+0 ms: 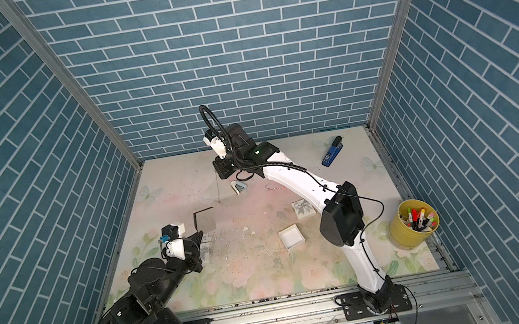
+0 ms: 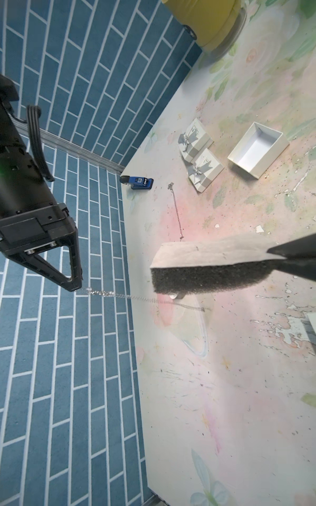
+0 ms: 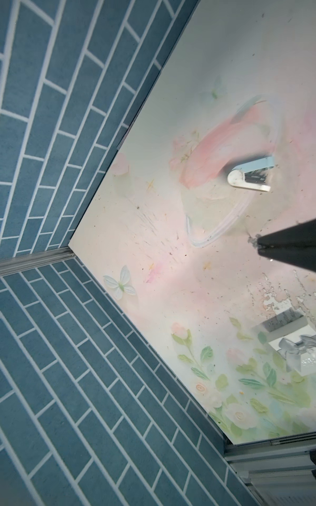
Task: Take the necklace out of the lift-off lid jewelry box
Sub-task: Place the necklace at the center of the board.
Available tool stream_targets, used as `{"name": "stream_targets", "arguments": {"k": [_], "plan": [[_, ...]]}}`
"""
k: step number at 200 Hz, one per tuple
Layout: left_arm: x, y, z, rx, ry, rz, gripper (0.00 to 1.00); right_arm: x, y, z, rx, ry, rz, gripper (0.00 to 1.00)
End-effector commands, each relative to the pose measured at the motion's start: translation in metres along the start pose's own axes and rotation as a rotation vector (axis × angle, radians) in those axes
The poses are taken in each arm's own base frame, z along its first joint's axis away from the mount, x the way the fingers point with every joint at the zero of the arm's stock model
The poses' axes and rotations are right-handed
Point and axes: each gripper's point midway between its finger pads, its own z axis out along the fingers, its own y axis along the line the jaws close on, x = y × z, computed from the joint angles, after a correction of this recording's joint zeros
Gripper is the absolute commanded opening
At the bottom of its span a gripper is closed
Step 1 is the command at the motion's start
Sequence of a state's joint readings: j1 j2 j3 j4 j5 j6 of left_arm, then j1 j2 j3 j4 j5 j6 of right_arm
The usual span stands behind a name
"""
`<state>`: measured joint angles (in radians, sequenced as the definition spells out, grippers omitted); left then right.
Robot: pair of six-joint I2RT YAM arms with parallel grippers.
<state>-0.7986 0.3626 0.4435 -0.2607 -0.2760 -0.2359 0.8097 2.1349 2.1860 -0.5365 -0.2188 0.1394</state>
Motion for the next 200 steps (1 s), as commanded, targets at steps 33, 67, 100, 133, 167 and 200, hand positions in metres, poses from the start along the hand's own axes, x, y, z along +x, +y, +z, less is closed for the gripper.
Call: {"name": "stream_targets", "arguments": {"k": [33,67,100,133,167,200], "plan": [[0.019,0.009,0.0,-0.035,0.047,0.002,0.0,0.046,-0.001,0.044,-0.064,0.099,0.091,0.0],[0.025,0.005,0.006,-0.02,0.058,-0.016,0.0,0.09,-0.023,0.043,-0.023,0.159,0.155,0.0],[0.033,-0.005,0.019,0.014,0.086,-0.023,0.0,0.137,-0.062,0.025,0.068,0.239,0.239,0.0],[0.039,-0.02,0.035,0.069,0.122,-0.035,0.0,0.171,-0.095,0.007,0.154,0.305,0.291,0.0],[0.044,-0.038,0.05,0.136,0.152,-0.081,0.0,0.205,-0.127,-0.011,0.226,0.357,0.331,0.0],[0.04,-0.051,0.059,0.186,0.148,-0.12,0.0,0.224,-0.147,-0.027,0.282,0.404,0.327,0.0]]}}
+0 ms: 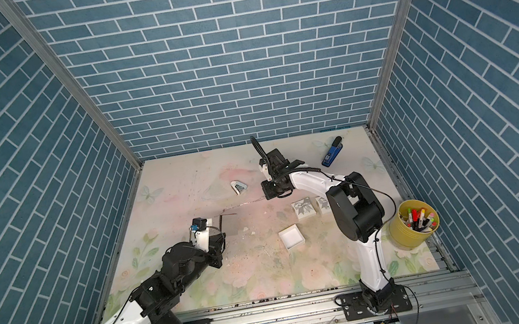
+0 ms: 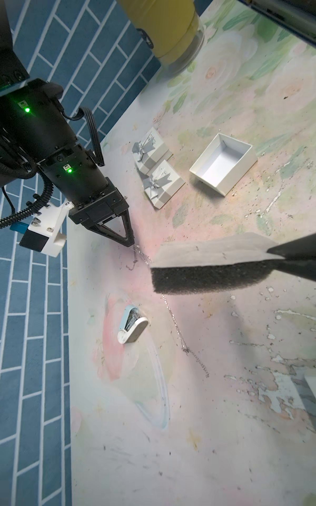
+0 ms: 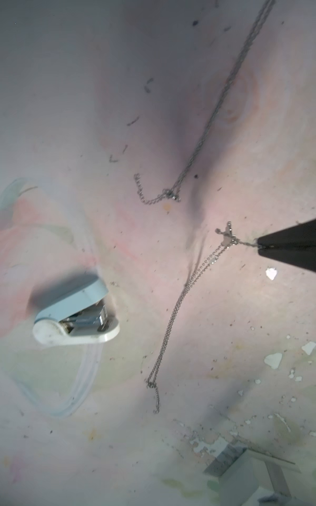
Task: Take the necklace out of the lift-off lid jewelry box
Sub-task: Place the necklace at the center of the board.
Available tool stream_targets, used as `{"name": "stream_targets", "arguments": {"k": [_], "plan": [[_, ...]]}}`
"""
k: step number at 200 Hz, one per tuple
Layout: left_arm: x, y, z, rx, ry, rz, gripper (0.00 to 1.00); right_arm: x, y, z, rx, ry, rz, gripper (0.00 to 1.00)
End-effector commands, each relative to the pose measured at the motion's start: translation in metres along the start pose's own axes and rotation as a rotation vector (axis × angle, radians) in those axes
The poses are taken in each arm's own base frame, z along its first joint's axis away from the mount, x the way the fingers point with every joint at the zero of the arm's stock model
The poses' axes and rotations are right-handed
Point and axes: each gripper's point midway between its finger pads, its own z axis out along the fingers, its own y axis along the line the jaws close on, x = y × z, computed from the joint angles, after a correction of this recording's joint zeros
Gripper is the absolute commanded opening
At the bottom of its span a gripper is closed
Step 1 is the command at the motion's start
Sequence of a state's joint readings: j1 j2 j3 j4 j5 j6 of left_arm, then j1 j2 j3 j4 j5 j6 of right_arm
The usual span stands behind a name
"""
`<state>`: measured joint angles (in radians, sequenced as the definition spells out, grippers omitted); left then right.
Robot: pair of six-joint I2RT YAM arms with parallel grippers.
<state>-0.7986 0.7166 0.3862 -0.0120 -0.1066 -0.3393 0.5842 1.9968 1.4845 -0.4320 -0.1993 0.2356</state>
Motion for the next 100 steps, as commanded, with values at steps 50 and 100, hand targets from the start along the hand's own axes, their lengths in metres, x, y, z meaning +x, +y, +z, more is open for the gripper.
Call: {"name": "stream_targets", "arguments": {"k": [50,100], "plan": [[-0.023,-0.022,0.005,0.1,-0.054,-0.059,0.0,0.006,-0.044,-0.042,0.186,-0.019,-0.034,0.25],[-0.043,-0.041,0.009,0.177,-0.079,-0.11,0.0,0.012,-0.043,-0.103,0.201,-0.117,-0.043,0.54]]}}
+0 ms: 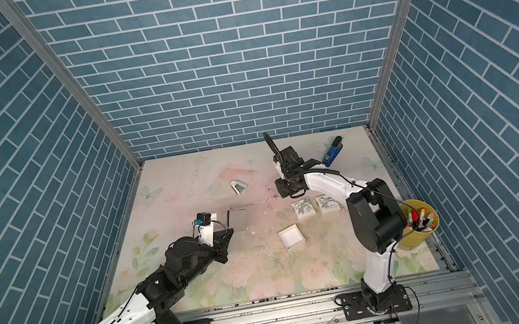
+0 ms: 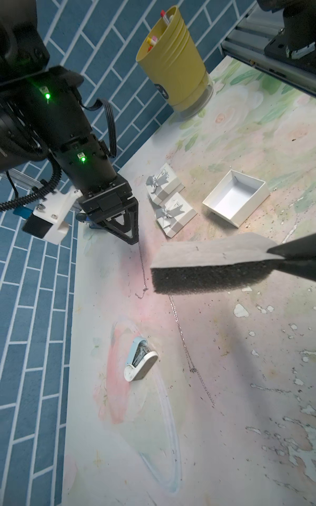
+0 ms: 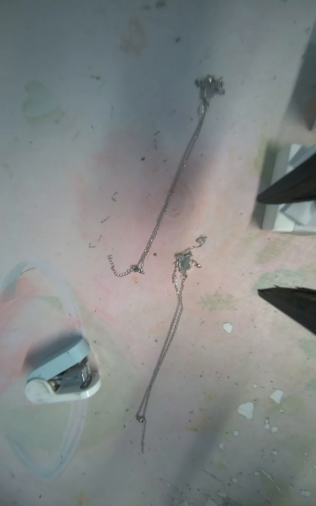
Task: Take the necklace out of the lift-off lid jewelry box
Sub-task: Place the necklace at the center of the board, then place the inner lining in the jewelry box.
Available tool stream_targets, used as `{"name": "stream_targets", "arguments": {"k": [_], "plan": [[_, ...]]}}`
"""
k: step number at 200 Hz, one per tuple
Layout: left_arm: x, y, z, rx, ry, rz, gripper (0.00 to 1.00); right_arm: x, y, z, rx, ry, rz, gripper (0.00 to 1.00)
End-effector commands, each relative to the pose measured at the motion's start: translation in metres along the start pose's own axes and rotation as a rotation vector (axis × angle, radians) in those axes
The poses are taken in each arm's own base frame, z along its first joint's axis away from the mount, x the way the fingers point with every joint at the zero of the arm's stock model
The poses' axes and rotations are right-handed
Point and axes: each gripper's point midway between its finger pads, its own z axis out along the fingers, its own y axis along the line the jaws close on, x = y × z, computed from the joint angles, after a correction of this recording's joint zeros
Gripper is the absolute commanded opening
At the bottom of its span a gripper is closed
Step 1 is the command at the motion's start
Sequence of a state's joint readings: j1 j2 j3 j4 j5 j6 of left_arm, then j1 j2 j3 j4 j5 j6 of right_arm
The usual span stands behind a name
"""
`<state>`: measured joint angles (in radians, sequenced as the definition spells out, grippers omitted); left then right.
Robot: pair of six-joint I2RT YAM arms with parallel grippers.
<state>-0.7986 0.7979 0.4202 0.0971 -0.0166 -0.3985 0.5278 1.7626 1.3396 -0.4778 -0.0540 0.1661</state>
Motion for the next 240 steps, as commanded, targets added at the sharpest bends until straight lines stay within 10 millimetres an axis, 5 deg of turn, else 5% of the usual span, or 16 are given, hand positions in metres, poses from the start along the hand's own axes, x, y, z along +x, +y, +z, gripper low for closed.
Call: {"name": "stream_targets", "arguments": {"k": [1,63,122,144,212,240], "plan": [[-0.026,-0.02,0.003,0.076,-0.057,-0.043,0.0,0.002,-0.009,-0.035,0.035,-0.044,-0.014,0.54],[-0.065,-0.053,0.025,0.211,-0.129,-0.108,0.0,0.017,0.023,-0.14,-0.168,-0.274,0.088,0.63],[-0.106,-0.092,0.032,0.386,-0.228,-0.114,0.0,0.012,0.076,-0.205,-0.544,-0.453,0.133,0.69],[-0.114,-0.103,0.032,0.445,-0.252,-0.119,0.0,0.004,0.089,-0.216,-0.641,-0.488,0.135,0.7],[-0.118,-0.122,0.03,0.561,-0.25,-0.125,0.0,-0.015,0.106,-0.205,-0.787,-0.462,0.191,0.71],[-0.116,-0.121,0.03,0.563,-0.248,-0.132,0.0,-0.019,0.111,-0.203,-0.836,-0.462,0.213,0.57]]}}
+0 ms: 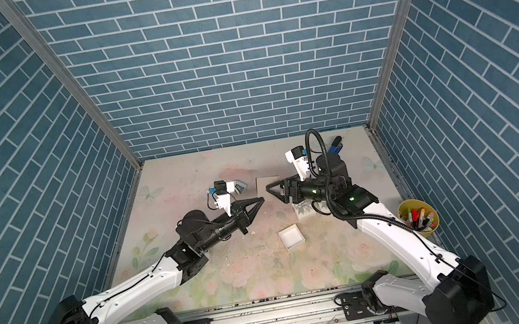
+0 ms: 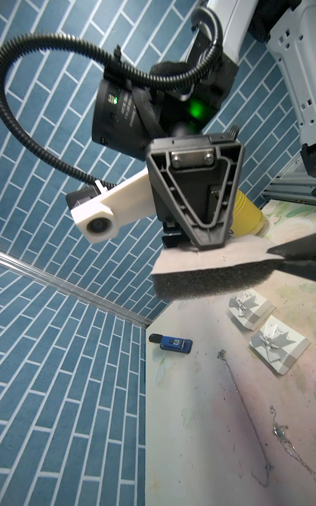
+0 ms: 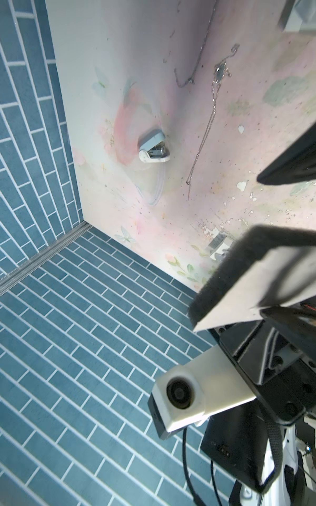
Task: Take the necklace out of the lift-off lid jewelry box
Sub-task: Place the inner lining in the jewelry box.
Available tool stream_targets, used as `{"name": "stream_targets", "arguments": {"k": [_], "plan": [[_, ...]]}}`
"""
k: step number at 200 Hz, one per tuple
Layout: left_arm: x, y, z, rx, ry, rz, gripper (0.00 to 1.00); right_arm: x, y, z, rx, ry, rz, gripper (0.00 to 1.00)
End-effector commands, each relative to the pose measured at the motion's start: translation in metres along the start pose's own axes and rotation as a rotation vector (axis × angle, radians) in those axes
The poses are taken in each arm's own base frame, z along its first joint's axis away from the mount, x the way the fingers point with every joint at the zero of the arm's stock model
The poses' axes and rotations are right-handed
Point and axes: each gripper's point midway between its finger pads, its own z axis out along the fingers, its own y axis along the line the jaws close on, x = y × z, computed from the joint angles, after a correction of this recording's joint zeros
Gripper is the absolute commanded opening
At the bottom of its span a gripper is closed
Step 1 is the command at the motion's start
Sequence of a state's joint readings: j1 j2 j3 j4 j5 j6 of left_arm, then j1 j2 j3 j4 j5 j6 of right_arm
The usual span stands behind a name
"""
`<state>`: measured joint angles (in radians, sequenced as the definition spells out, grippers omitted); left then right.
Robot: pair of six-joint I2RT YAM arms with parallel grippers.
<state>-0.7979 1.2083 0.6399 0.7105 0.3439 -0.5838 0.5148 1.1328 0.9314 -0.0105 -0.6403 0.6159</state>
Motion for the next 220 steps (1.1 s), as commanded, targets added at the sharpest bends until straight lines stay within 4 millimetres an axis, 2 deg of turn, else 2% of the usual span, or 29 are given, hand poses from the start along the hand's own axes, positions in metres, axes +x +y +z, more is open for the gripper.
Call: {"name": "stream_targets", "arguments": {"k": [1,16,24,32,44,53,87,106,139,198,212,220], "plan": [[-0.014,-0.014,0.001,0.054,-0.037,0.008,0.0,-0.008,0.014,0.003,-0.091,-0.026,0.033,0.56],[-0.011,-0.011,0.001,0.042,-0.028,0.003,0.0,-0.008,0.015,0.003,-0.1,-0.027,0.041,0.32],[-0.009,-0.008,0.0,0.029,-0.021,0.001,0.0,-0.008,0.015,0.002,-0.099,-0.028,0.041,0.23],[-0.005,-0.003,0.0,0.007,-0.01,-0.004,0.0,-0.006,0.015,0.001,-0.096,-0.027,0.043,0.18],[0.002,0.005,0.0,-0.025,0.013,-0.013,0.08,-0.005,0.013,-0.001,-0.08,-0.027,0.041,0.11],[0.007,0.008,0.001,-0.031,0.031,-0.018,0.1,-0.002,0.012,-0.003,-0.07,-0.022,0.039,0.08],[0.018,0.014,0.001,-0.03,0.043,-0.041,0.08,0.004,0.008,-0.01,-0.035,-0.015,0.036,0.0],[0.019,0.017,0.001,-0.029,0.032,-0.053,0.07,0.006,0.006,-0.012,-0.026,-0.014,0.039,0.0],[0.023,0.023,0.0,-0.043,0.038,-0.058,0.13,0.007,0.003,-0.014,-0.003,-0.008,0.045,0.0],[0.023,0.024,0.003,-0.023,0.035,-0.068,0.01,0.01,0.002,-0.015,0.01,0.012,0.043,0.0],[0.024,0.027,0.003,-0.029,0.036,-0.074,0.01,0.01,0.001,-0.017,0.016,0.008,0.044,0.0],[0.025,0.028,0.003,-0.032,0.038,-0.075,0.08,0.009,0.0,-0.017,0.028,0.005,0.042,0.0]]}}
